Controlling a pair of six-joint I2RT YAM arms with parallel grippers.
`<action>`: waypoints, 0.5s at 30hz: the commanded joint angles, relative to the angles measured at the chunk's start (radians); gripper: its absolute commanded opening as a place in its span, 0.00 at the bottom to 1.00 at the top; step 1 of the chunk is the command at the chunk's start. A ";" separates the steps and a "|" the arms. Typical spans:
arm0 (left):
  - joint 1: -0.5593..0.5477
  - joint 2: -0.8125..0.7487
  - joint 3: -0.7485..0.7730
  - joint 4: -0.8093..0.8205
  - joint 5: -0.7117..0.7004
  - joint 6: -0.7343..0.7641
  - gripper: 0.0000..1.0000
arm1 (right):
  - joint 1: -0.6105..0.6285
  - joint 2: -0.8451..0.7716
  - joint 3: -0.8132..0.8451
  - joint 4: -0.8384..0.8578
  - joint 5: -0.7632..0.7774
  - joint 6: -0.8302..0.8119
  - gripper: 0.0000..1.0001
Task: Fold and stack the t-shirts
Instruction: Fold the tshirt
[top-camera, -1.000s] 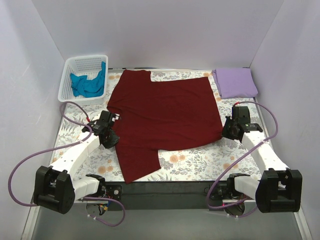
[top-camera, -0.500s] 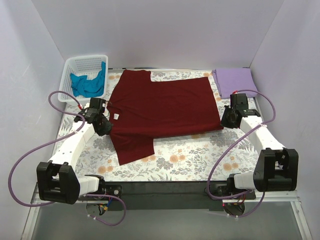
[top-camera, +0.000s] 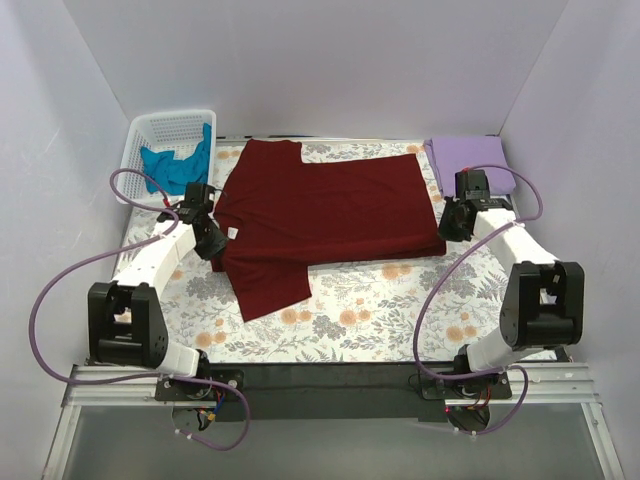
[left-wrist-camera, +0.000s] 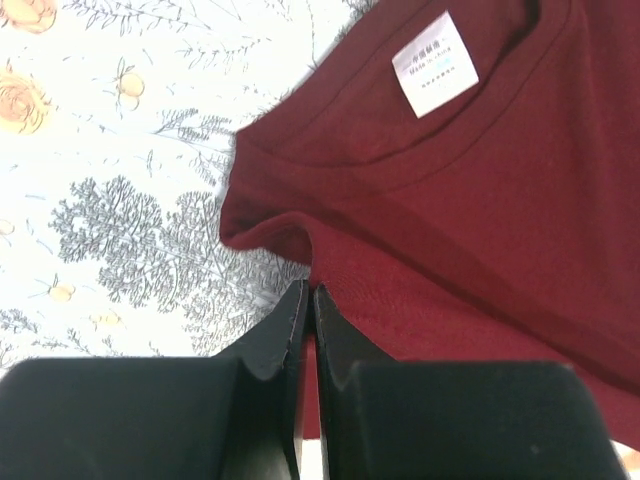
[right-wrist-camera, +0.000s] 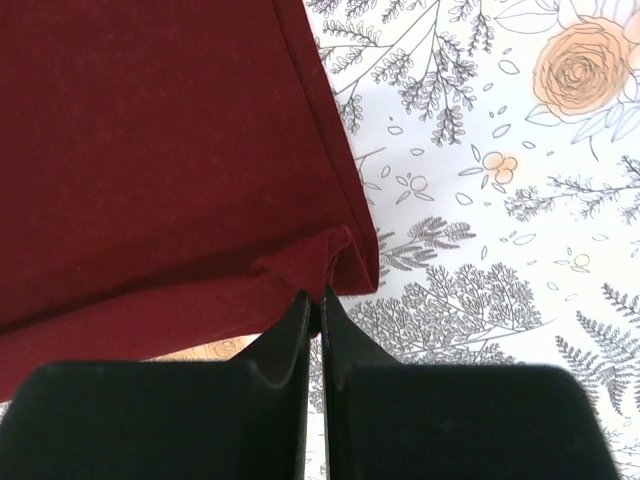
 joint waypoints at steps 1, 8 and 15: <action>0.016 0.038 0.056 0.034 -0.043 0.020 0.00 | -0.005 0.048 0.063 0.031 0.015 -0.016 0.01; 0.021 0.143 0.133 0.057 -0.080 0.028 0.00 | -0.005 0.154 0.143 0.042 0.018 -0.029 0.01; 0.019 0.214 0.159 0.071 -0.100 0.024 0.00 | -0.005 0.229 0.189 0.045 0.013 -0.042 0.01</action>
